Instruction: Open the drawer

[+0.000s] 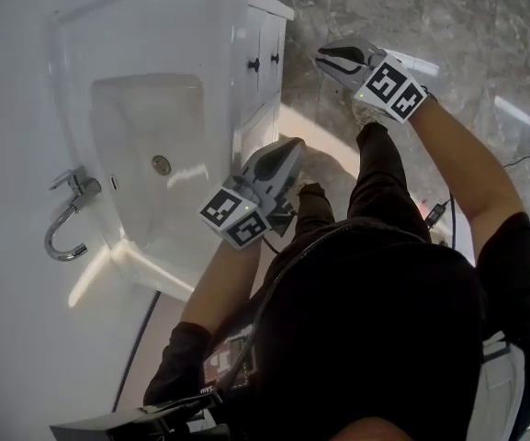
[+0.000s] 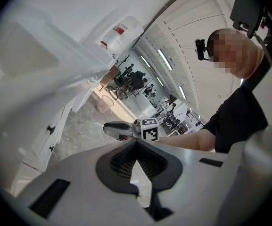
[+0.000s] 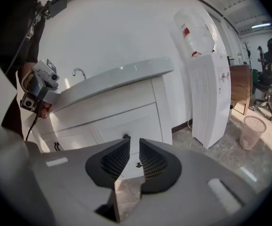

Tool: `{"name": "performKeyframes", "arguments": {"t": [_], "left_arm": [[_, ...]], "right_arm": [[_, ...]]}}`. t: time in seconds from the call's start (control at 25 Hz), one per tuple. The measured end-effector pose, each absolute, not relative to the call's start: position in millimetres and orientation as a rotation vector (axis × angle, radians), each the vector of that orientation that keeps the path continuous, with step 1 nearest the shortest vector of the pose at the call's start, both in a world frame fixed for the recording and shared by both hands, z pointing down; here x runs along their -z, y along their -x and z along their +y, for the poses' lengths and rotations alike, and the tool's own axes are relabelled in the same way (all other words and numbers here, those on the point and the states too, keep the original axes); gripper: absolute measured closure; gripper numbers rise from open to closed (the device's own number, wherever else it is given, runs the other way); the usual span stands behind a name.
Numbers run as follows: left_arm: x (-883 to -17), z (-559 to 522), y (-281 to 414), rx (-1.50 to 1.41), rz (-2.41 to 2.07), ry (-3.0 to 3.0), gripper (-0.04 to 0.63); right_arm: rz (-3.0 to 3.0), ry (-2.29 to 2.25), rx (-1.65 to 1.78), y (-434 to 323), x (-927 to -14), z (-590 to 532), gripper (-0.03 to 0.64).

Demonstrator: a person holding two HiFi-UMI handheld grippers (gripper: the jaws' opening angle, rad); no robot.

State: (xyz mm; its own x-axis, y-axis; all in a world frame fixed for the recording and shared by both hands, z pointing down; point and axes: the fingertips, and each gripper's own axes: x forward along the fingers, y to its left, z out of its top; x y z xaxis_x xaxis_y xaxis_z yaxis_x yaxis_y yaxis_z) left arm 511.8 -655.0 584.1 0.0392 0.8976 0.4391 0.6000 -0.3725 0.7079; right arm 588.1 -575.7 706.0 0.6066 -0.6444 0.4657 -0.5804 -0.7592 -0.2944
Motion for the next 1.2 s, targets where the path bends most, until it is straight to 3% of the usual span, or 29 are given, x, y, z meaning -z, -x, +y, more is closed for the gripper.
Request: {"name": "performKeyframes", "arguments": {"t": [0.56,0.8,1.2], "left_arm": [[-777.0,-631.3,-493.5,-1.522,1.458,-2.032,0.595],[-825.7,-632.0,-460.6,-1.632,1.465,-1.988,0.595],[-881.1,-662.6,-487.0,-1.681,1.402,-2.214,0.595]], "right_arm": [[1.169,2.630,0.935,-585.1,-896.3,-612.8,0.494],[1.251,2.628,0.908,-587.8,-938.5,-643.3,0.470],[1.284,2.662,0.888,-612.2,-1001.9,-669.7,0.436]]}}
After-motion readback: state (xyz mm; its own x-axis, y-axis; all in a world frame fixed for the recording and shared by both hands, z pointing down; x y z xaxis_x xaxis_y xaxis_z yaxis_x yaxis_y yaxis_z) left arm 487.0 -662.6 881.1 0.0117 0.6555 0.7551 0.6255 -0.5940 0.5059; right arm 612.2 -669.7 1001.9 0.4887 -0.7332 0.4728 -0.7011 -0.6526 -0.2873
